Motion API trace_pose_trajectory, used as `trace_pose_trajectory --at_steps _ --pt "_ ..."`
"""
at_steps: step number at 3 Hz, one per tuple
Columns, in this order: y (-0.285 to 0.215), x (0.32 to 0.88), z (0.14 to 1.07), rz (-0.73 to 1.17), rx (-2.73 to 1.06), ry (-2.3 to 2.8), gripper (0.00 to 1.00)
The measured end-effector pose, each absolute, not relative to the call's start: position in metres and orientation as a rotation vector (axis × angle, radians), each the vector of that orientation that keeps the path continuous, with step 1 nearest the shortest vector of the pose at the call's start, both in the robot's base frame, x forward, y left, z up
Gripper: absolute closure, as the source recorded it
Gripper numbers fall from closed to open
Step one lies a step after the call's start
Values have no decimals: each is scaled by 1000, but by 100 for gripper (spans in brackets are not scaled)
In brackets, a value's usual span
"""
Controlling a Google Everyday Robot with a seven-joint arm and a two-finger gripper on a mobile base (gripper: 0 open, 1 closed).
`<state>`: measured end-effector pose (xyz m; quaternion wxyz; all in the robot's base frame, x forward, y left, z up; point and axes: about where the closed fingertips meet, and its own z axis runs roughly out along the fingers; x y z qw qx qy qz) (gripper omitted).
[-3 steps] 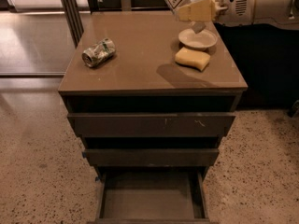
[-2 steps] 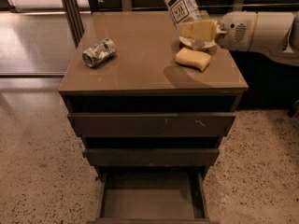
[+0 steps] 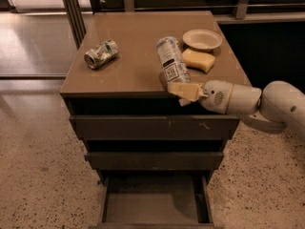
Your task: Place blue plastic bottle into bottom drawer
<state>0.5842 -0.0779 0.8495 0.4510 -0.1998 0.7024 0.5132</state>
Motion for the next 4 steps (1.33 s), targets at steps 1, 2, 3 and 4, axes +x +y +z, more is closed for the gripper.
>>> trace_pose_trajectory --at_steps 1,2,3,4 --pt "-47 556 771 1352 -432 1815 100" --pt "-47 556 771 1352 -432 1815 100" --pt "-39 540 755 1353 -424 1820 100" --pt "-40 512 724 1326 -307 1841 100"
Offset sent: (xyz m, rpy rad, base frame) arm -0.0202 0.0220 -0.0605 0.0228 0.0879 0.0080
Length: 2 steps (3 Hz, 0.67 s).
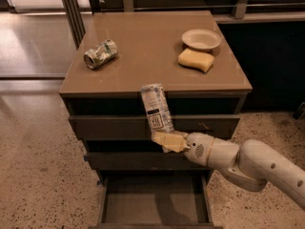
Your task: Place blue plastic bottle into bottom drawer
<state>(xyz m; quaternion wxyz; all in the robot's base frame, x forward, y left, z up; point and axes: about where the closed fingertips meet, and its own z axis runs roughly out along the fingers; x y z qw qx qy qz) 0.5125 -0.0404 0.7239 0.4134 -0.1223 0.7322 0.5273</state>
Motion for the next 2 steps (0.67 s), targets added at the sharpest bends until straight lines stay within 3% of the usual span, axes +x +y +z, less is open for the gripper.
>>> trace_pose_trajectory --at_steps 2 --pt "-73 468 644 1249 48 1868 100"
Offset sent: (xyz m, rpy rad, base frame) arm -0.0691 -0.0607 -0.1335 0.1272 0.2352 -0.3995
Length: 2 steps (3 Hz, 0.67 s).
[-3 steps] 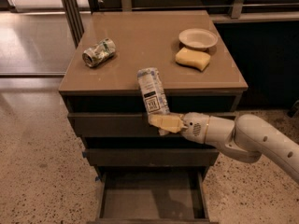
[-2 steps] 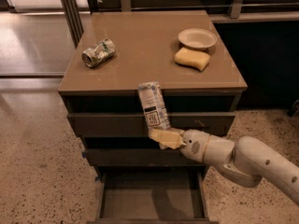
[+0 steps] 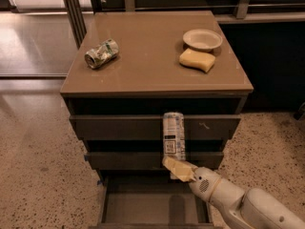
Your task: Place blue plastic bottle into bottom drawer
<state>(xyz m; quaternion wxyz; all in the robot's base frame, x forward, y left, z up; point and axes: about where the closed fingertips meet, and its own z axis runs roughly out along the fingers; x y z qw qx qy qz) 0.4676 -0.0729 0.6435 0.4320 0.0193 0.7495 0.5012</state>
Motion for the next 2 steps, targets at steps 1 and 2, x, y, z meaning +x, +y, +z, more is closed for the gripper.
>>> trace_pose_trajectory --at_steps 1,2 --pt "-91 467 591 1322 204 1901 100" --pt "-90 467 591 1320 197 1903 100"
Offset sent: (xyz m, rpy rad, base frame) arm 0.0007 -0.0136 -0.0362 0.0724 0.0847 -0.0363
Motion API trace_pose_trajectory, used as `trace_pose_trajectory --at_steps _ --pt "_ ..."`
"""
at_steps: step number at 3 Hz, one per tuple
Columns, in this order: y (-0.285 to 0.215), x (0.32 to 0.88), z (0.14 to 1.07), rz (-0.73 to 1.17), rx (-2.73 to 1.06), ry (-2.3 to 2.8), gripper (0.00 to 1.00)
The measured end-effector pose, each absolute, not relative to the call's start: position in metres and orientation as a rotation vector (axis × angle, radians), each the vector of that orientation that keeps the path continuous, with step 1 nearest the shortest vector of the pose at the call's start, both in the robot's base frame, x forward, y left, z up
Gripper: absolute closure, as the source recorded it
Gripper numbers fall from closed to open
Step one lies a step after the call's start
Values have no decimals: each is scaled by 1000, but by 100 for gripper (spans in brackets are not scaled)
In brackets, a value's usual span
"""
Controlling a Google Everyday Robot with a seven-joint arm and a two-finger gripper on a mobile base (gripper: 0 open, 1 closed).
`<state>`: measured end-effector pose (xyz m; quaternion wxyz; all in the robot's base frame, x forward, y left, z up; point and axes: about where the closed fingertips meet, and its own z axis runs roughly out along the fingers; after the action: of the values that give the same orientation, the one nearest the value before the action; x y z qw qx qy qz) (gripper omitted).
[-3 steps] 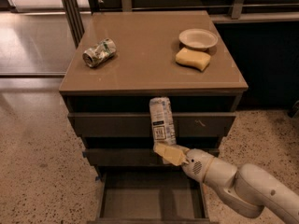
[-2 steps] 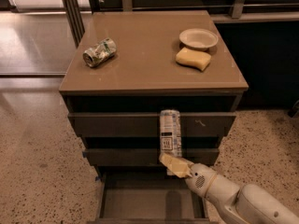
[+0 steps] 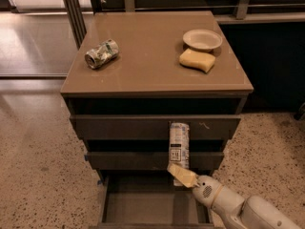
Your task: Place blue plastic bottle into bottom drawer
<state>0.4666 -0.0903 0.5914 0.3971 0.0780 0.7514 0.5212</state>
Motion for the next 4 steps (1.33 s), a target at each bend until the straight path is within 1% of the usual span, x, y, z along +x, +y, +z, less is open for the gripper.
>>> trace_pose_trajectory --at_steps 1,3,4 --pt "-87 463 548 1391 279 1955 100" --pt "-43 454 434 1726 466 2087 100" --pt "-31 450 405 1878 573 2103 100"
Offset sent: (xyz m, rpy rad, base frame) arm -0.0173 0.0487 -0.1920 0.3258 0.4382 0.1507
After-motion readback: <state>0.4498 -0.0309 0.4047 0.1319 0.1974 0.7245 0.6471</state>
